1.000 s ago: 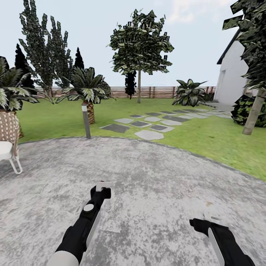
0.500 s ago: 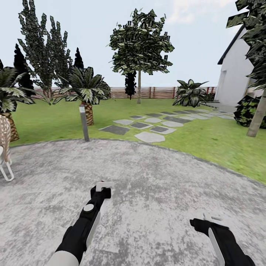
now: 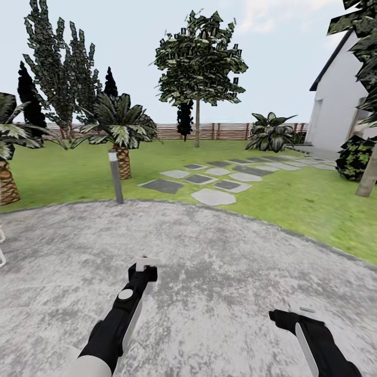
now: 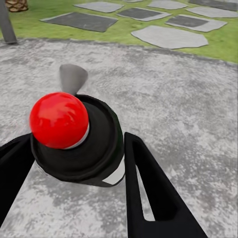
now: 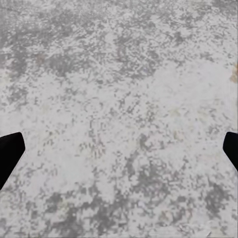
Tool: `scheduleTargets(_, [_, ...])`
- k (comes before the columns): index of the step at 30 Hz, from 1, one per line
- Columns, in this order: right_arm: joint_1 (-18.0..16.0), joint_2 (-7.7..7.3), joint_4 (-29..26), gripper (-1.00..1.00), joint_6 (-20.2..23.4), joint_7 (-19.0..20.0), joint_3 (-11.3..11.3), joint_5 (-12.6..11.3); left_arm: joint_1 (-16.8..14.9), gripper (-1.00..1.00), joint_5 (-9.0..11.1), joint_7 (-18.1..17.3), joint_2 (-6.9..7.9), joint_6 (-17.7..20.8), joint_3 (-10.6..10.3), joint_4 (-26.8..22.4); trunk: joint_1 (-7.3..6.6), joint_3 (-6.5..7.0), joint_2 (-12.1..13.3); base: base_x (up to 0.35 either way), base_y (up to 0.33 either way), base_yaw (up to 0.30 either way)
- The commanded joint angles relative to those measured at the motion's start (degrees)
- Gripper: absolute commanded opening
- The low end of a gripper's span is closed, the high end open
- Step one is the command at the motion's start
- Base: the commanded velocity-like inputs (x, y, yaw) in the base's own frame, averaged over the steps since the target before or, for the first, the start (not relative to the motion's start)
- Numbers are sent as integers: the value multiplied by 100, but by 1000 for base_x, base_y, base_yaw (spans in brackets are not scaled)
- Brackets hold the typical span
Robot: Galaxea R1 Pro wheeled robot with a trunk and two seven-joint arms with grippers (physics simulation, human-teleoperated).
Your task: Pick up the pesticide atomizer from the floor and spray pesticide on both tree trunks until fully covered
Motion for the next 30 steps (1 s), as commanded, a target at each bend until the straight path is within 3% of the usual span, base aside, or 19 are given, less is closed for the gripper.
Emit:
scheduleTargets(1, [0,0,0,100,0,0,0,0,0,-100,-1,1,0,0,-1,-1,0,0,0,337,0,0])
scheduleTargets(30, [0,0,0,100,0,0,-7,0,0,-100,-1,1,0,0,6,-1,0,0,0,337,0,0])
